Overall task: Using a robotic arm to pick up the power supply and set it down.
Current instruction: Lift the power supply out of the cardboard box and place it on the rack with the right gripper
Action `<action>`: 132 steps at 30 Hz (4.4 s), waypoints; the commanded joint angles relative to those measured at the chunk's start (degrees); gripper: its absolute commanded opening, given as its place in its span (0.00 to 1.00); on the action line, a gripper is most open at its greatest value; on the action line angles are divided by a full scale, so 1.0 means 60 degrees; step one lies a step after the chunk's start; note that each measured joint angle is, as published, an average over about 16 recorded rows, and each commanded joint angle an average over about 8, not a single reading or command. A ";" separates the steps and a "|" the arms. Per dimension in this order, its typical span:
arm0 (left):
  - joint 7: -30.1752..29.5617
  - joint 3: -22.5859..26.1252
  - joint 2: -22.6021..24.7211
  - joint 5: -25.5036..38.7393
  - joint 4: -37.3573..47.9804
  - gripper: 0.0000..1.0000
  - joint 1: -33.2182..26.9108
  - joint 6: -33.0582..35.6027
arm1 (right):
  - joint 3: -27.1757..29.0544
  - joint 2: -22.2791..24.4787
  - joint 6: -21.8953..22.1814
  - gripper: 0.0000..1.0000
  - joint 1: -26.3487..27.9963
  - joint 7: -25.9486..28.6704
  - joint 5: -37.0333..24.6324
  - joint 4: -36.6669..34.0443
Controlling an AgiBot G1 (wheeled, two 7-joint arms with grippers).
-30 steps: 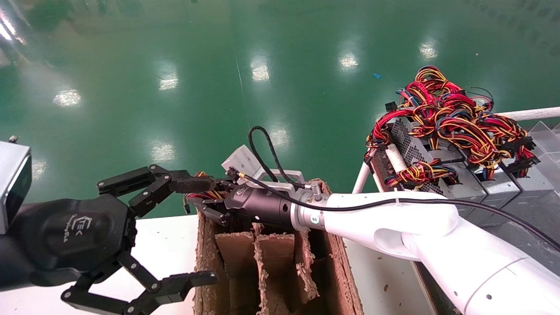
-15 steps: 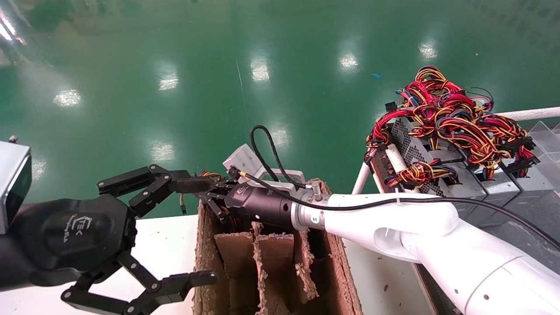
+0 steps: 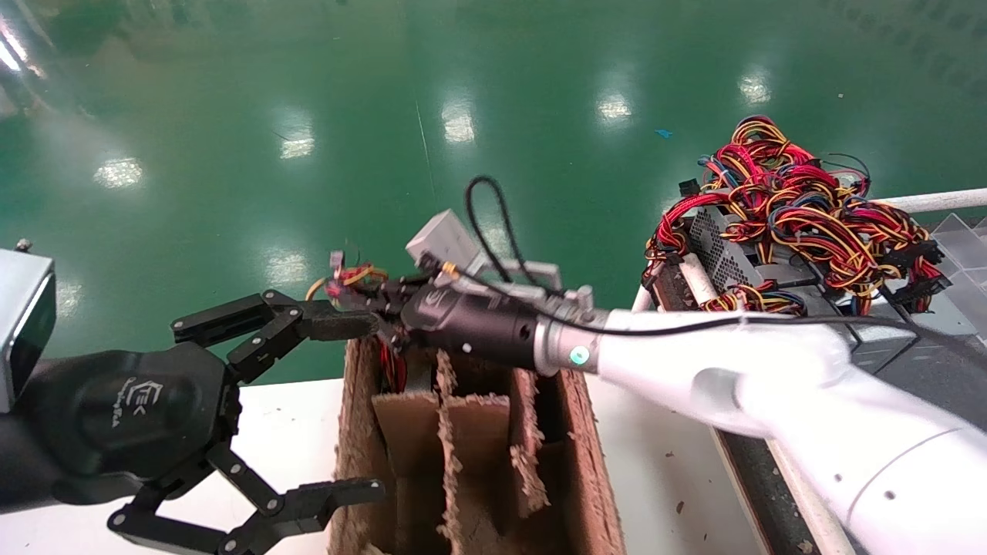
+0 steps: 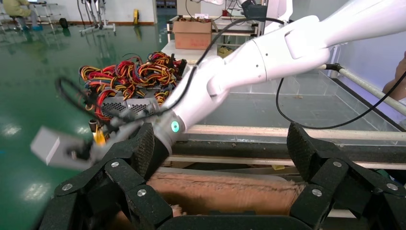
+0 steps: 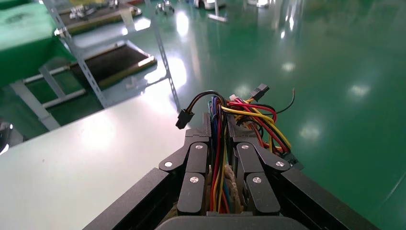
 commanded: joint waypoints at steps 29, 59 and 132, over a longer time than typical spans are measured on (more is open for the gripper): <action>0.0004 0.0008 -0.0003 -0.0005 0.0000 1.00 -0.0002 -0.0003 | 0.1158 0.5602 -0.0558 0.00 0.1668 0.1860 0.0821 0.4835; 0.0008 0.0015 -0.0006 -0.0011 0.0001 1.00 -0.0003 -0.0007 | 0.1210 0.7182 -0.3353 0.00 0.2972 0.2819 0.0853 0.3097; 0.0015 0.0027 -0.0011 -0.0022 0.0007 1.00 -0.0007 -0.0012 | 0.1242 1.1189 -0.6948 0.00 0.3053 0.2123 0.1019 0.1459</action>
